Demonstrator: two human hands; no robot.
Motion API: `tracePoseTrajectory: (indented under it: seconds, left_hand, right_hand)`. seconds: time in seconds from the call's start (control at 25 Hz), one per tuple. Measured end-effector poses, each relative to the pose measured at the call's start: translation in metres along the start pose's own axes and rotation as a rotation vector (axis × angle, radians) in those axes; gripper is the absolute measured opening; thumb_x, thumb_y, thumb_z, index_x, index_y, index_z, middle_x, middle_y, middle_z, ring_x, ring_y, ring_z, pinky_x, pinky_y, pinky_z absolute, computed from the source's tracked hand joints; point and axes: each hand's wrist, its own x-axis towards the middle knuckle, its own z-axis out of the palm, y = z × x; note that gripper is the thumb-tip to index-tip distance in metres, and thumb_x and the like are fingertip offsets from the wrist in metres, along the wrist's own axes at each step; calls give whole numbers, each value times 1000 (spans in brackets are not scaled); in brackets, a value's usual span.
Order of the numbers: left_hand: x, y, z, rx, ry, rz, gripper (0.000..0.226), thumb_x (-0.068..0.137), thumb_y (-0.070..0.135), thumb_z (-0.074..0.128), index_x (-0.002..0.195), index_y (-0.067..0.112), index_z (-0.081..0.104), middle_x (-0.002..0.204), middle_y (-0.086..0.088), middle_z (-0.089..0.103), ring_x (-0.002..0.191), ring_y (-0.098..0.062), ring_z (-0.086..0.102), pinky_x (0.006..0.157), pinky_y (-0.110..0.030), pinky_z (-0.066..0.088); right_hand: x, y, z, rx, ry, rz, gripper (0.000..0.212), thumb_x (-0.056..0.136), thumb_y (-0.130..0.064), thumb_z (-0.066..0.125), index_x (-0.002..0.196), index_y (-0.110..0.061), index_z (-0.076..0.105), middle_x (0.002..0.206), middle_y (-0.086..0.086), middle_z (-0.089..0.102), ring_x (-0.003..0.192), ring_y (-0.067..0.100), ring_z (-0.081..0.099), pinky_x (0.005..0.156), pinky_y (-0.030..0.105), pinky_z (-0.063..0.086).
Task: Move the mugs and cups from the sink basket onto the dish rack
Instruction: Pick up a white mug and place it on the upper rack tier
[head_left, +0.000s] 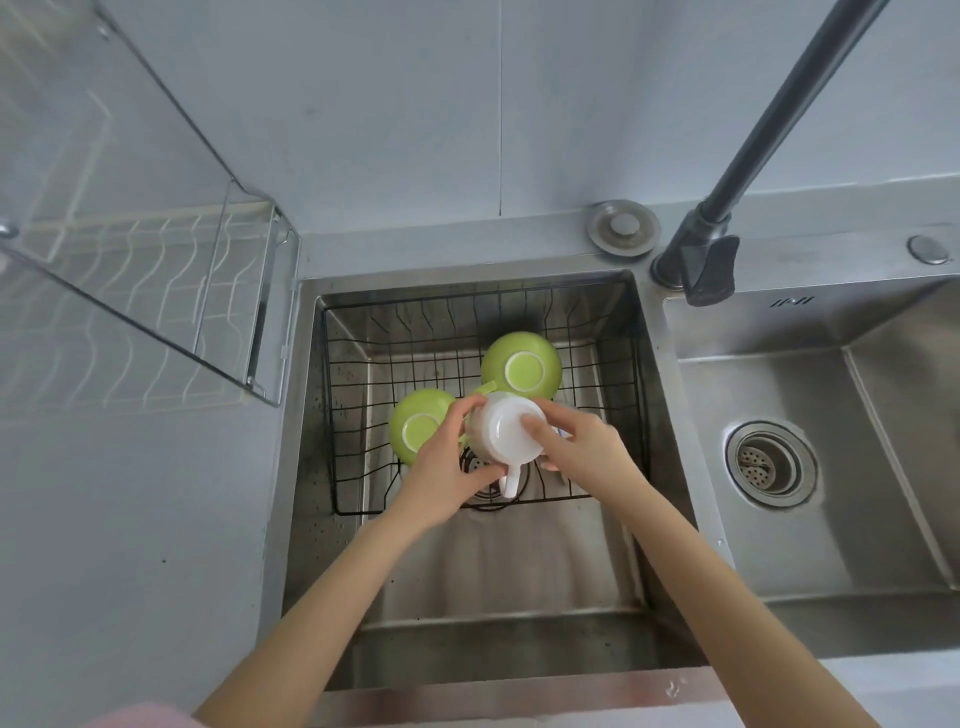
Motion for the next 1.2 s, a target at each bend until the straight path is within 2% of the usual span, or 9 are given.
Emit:
tracePoseTrajectory:
  seconds: [0.12, 0.24, 0.36, 0.52, 0.72, 0.88, 1.04, 1.16, 1.2]
  left_hand:
    - [-11, 20, -9, -23, 5, 37, 63, 71, 7, 73, 114, 33, 36, 111, 29, 43, 107, -18, 52, 95, -27, 48]
    - [-22, 41, -14, -23, 30, 91, 61, 72, 9, 73, 114, 31, 36, 112, 22, 45, 102, -14, 52, 73, -2, 48]
    - [-36, 51, -16, -9, 83, 142, 61, 71, 13, 75, 114, 32, 37, 122, 10, 45, 110, -17, 51, 73, -8, 48]
    - [-61, 57, -15, 75, 186, 220, 63, 69, 19, 77, 121, 24, 41, 117, 17, 47, 113, -10, 46, 89, -22, 44]
    - [-86, 64, -24, 102, 190, 255, 58, 73, 23, 73, 111, 37, 33, 106, 37, 38, 106, 1, 43, 83, -5, 34]
    - [-104, 65, -52, 143, 219, 308, 56, 74, 24, 72, 118, 31, 38, 104, 36, 40, 104, 0, 47, 87, -9, 38]
    - [-123, 62, -96, 266, 278, 375, 62, 73, 31, 72, 126, 18, 43, 111, 20, 49, 100, 1, 50, 91, -18, 43]
    - [-138, 61, -127, 292, 324, 433, 58, 73, 32, 71, 124, 17, 46, 109, 17, 50, 92, 16, 46, 78, 0, 37]
    - [-143, 61, -139, 285, 339, 449, 57, 73, 31, 71, 123, 17, 47, 108, 16, 50, 91, 17, 45, 76, 0, 37]
  right_hand:
    - [-18, -8, -22, 1, -78, -77, 39, 90, -23, 42, 124, -36, 56, 113, 3, 67, 107, 23, 61, 101, 36, 46]
    - [-37, -15, -34, -11, -132, -230, 47, 89, -10, 44, 130, -33, 50, 120, -6, 64, 114, 12, 55, 94, 20, 41]
    - [-51, -18, -33, -107, -94, -330, 54, 84, -16, 60, 134, -29, 43, 114, -12, 59, 107, 5, 54, 92, 18, 43]
    - [-73, -23, -26, -161, -2, -440, 63, 78, -23, 70, 134, -20, 43, 111, -12, 53, 103, 2, 50, 88, 13, 39]
    - [-93, -36, -22, -236, 38, -528, 60, 76, -25, 72, 130, -17, 48, 115, -9, 46, 104, 5, 48, 93, 20, 40]
    - [-110, -58, -5, -224, 63, -559, 59, 76, -25, 72, 130, -19, 48, 115, -5, 49, 107, 11, 53, 98, 26, 45]
    - [-122, -89, 23, -208, 91, -592, 57, 76, -25, 73, 128, -19, 50, 111, -3, 51, 105, 11, 55, 93, 18, 42]
    - [-130, -116, 42, -196, 95, -625, 55, 75, -25, 73, 125, -19, 53, 111, 2, 55, 101, 12, 58, 94, 18, 45]
    - [-133, -126, 49, -186, 97, -637, 54, 74, -24, 73, 124, -19, 54, 112, 3, 57, 101, 13, 59, 95, 20, 46]
